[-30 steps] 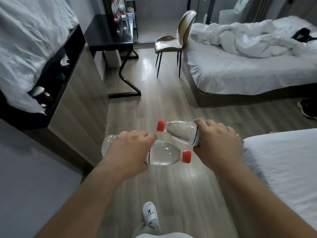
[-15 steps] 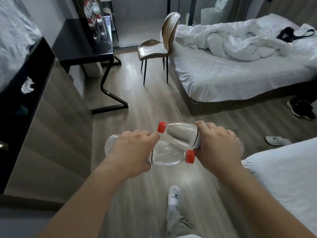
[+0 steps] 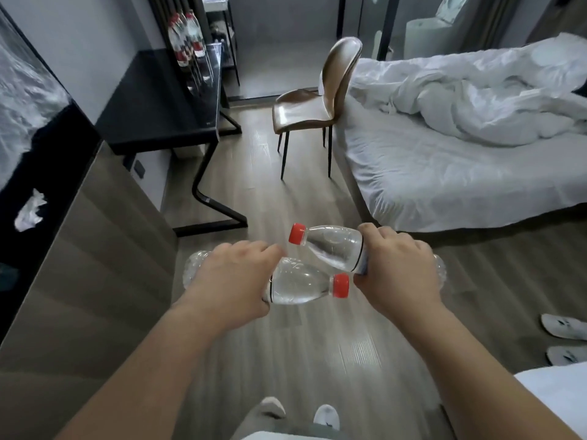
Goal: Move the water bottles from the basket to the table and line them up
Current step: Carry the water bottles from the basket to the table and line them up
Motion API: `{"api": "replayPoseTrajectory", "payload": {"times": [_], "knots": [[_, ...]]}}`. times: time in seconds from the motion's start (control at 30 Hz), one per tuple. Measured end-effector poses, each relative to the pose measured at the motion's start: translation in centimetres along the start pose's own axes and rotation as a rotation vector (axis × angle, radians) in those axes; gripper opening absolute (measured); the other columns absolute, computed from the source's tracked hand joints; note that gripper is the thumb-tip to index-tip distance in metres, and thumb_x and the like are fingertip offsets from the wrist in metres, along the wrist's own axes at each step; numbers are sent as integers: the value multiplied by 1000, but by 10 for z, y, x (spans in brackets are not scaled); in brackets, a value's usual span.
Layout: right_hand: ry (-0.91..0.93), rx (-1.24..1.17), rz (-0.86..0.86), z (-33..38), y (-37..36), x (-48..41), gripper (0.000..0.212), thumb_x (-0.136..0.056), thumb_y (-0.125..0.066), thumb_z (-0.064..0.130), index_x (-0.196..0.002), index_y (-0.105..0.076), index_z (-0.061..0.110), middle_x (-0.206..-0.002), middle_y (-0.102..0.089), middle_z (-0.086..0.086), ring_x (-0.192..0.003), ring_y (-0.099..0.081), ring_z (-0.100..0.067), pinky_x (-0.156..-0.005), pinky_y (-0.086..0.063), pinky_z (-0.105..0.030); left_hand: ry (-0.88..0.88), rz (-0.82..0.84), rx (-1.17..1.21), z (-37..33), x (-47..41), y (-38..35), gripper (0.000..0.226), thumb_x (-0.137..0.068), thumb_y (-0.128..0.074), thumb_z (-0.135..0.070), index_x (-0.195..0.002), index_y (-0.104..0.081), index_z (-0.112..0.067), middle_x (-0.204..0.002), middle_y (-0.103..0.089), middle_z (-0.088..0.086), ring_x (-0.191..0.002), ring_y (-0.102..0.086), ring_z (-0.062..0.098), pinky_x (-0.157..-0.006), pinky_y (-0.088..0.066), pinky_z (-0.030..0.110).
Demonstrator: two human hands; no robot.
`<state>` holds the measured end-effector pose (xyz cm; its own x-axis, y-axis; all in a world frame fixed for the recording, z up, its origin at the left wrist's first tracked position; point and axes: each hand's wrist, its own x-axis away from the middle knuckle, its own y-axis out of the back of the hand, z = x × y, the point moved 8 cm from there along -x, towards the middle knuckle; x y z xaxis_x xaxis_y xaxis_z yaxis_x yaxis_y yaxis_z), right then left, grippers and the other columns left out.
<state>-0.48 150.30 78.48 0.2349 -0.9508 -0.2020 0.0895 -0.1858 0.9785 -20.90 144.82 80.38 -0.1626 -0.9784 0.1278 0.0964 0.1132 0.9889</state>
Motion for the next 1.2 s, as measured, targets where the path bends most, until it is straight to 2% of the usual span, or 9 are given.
{"api": "replayPoseTrajectory", "payload": {"times": [0.13, 0.3, 0.4, 0.6, 0.83, 0.93, 1.03, 1.1, 1.2], "knots": [[21, 36, 16, 5, -22, -68, 59, -61, -83, 30, -115, -61, 23, -91, -64, 1, -80, -63, -32, -71, -39, -39, 6, -10, 15, 33, -62, -2, 58, -78, -68, -34, -131, -47, -34, -112, -56, -11, -110, -55, 17, -80, -34, 29], [20, 46, 34, 19, -46, -162, 57, -64, -79, 27, -117, -60, 23, -96, -66, 0, -86, -64, -33, -72, -38, -39, -18, -38, 23, 85, -149, -9, 50, -72, -74, -42, -116, -52, -32, -98, -56, -11, -98, -60, 18, -73, -34, 31], [4, 59, 35, 28, -53, -215, 59, -63, -81, 29, -118, -61, 25, -95, -65, 1, -85, -64, -32, -70, -34, -38, -36, -26, 17, 114, -196, -2, 50, -74, -72, -39, -118, -48, -33, -102, -56, -10, -101, -59, 18, -73, -32, 31], [-23, 65, 43, 37, -73, -314, 60, -62, -83, 34, -117, -60, 28, -96, -67, 4, -84, -65, -30, -70, -41, -38, -74, -10, 31, 167, -291, 9, 54, -74, -70, -38, -123, -46, -33, -108, -56, -11, -105, -58, 17, -80, -38, 31], [-31, 35, 64, 33, -115, -435, 58, -63, -82, 31, -117, -59, 27, -96, -66, 3, -85, -64, -30, -71, -41, -39, -51, 7, 11, 217, -409, 8, 49, -77, -68, -37, -121, -47, -33, -111, -58, -11, -106, -57, 16, -77, -36, 30], [-16, 6, 90, 30, -131, -497, 55, -66, -75, 26, -118, -58, 29, -99, -64, 4, -89, -63, -30, -72, -39, -39, -28, 15, 15, 235, -463, 12, 47, -76, -67, -35, -120, -48, -32, -109, -58, -11, -105, -57, 16, -75, -34, 29], [-3, -17, 94, 25, -140, -560, 53, -64, -74, 22, -115, -60, 26, -96, -65, 2, -86, -63, -32, -70, -35, -38, 3, 35, 38, 257, -515, 23, 49, -74, -66, -33, -120, -50, -33, -108, -58, -12, -105, -57, 16, -78, -39, 30], [27, -14, 99, 26, -144, -602, 54, -63, -75, 22, -115, -60, 25, -95, -66, 1, -86, -64, -33, -72, -39, -39, 30, 34, 30, 272, -546, 34, 50, -76, -66, -33, -123, -50, -32, -111, -58, -13, -107, -57, 15, -82, -42, 31], [64, -7, 103, 29, -149, -660, 57, -65, -77, 25, -119, -60, 26, -96, -65, 2, -88, -65, -32, -72, -40, -38, 83, 24, 26, 293, -588, 51, 47, -81, -67, -33, -124, -47, -33, -111, -54, -15, -106, -54, 14, -74, -30, 30]]}}
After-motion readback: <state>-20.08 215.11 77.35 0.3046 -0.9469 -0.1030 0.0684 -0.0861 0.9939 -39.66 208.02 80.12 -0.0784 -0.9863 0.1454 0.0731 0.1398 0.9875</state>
